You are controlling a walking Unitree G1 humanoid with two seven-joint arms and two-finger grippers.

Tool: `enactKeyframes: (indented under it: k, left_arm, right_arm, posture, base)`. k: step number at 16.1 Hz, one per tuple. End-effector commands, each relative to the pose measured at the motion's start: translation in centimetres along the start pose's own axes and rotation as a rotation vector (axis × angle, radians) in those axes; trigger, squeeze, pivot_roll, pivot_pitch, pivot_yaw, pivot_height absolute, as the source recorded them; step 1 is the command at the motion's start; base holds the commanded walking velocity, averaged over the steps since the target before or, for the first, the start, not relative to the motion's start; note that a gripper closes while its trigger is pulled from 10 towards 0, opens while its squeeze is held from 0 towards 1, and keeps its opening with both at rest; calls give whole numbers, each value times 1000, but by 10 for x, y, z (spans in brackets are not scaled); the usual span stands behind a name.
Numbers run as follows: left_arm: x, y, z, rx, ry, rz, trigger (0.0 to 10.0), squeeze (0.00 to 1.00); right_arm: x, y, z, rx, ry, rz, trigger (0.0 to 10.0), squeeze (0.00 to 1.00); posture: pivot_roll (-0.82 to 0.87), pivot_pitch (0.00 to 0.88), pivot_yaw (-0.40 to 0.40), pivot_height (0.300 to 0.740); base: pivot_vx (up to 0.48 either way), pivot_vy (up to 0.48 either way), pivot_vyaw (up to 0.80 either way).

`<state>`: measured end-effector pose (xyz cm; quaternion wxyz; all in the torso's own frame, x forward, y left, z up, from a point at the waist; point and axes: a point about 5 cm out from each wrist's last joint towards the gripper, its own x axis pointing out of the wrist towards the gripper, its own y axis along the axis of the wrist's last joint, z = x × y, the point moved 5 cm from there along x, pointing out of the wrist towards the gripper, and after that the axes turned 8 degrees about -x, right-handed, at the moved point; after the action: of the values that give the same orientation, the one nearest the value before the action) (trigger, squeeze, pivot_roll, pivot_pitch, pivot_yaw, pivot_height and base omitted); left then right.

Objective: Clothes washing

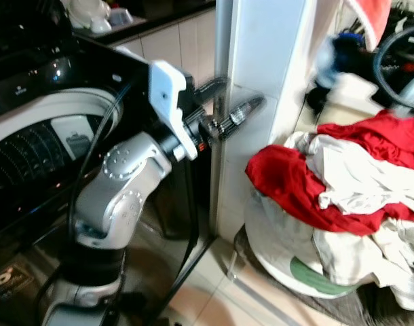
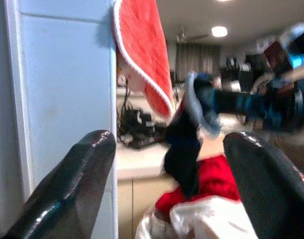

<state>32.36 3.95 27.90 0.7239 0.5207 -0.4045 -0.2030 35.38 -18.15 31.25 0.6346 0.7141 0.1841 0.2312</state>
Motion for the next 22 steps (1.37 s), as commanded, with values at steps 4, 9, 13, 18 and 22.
enactKeyframes:
  k: [4,9,13,18,22]
  left_arm:
    - [5,4,10,-70,-15,63,10000,1000]
    - [3,-4,6,-56,7,37,10000,1000]
    - [5,-1,16,-110,-58,78,10000,0]
    - [2,-6,31,-150,-147,67,10000,0]
    - [-1,-12,37,-183,-195,37,3608,0]
  right_arm:
    - [24,7,-42,285,174,114,0,0]
    - [27,6,-65,437,270,132,0,0]
    - [31,-6,-90,536,346,112,0,0]
    - [31,-11,-100,602,352,97,0,0]
    - [31,-12,-104,653,362,102,0,0]
  posture:
    - [-94,0,-3,740]
    - [-89,0,-14,740]
    - [-95,0,-6,740]
    - [-94,0,-4,740]
    - [-94,0,-4,740]
  base:
    - [0,0,0]
    - [0,0,0]
    - [0,0,0]
    - [0,0,0]
    - [0,0,0]
